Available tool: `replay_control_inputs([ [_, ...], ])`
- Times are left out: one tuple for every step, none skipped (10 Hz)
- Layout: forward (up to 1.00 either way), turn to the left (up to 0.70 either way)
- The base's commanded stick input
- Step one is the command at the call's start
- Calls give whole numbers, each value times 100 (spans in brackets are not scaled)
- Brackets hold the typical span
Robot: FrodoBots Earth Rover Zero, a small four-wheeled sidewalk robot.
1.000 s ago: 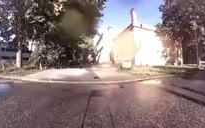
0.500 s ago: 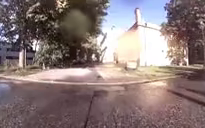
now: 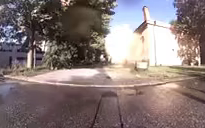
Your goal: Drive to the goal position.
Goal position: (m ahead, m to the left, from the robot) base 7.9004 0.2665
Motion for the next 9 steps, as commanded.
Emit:
replay_control_inputs([
  [50, 0],
  [50, 0],
  [50, 10],
  [50, 50],
  [50, 50],
  [50, 50],
  [50, 50],
  [50, 14],
  [50, 0],
])
